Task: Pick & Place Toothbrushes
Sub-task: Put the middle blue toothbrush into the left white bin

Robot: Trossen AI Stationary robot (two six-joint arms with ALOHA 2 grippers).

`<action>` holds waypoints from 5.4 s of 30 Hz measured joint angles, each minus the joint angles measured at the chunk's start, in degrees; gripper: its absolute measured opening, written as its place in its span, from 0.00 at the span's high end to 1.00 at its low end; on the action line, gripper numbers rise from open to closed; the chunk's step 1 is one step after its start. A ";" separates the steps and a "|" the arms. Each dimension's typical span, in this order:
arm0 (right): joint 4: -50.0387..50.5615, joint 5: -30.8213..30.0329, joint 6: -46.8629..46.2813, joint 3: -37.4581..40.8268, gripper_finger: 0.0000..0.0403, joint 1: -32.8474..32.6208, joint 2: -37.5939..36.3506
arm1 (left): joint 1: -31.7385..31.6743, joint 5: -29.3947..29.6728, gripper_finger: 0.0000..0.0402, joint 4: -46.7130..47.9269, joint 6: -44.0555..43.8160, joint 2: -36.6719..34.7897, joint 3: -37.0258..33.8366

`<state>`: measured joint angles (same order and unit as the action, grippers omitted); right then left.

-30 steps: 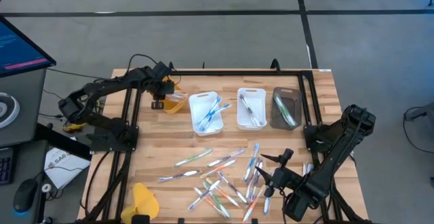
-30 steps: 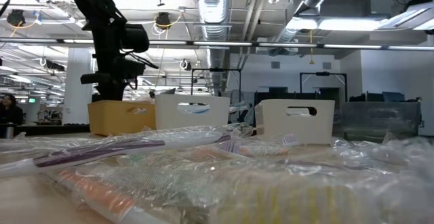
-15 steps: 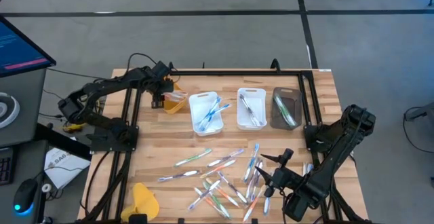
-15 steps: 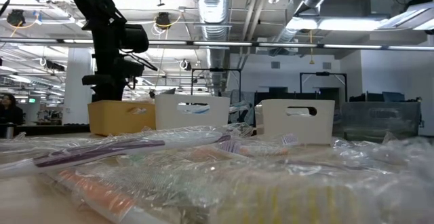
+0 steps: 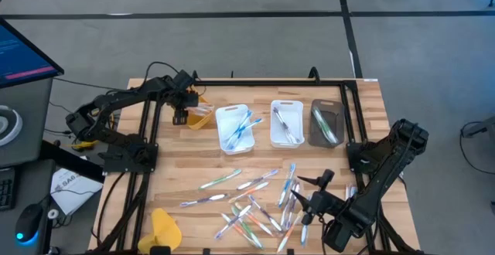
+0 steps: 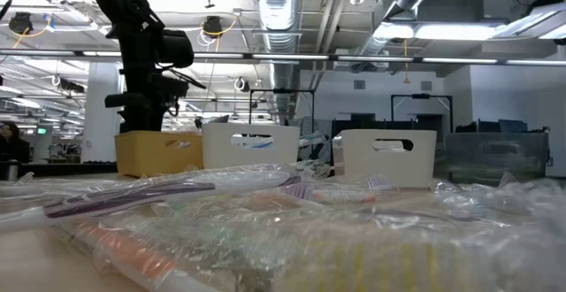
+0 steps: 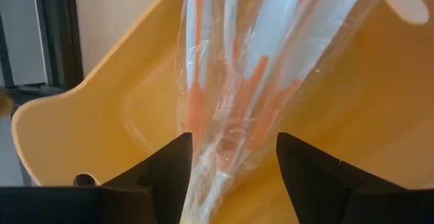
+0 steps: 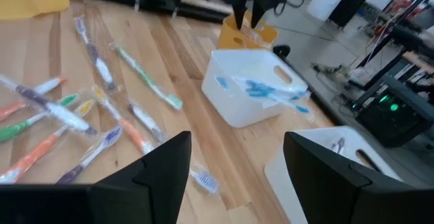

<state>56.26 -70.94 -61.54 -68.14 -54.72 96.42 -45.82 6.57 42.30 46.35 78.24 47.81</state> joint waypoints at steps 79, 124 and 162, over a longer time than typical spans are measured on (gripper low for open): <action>21.98 38.68 -26.59 -1.88 0.57 -5.75 -0.55 | 47.29 -28.52 0.52 -66.27 -42.51 -16.58 -18.80; 1.20 39.04 -22.48 -1.88 0.54 -1.31 -0.55 | 47.01 -28.79 0.52 -65.40 -42.27 -16.33 -18.78; -9.31 46.40 -16.04 -1.88 0.61 2.39 -0.55 | 47.30 -28.88 0.52 -65.07 -42.29 -16.33 -18.75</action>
<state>46.95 -24.54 -77.58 -70.02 -52.32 95.88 1.48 -22.31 -22.77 4.05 61.91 29.06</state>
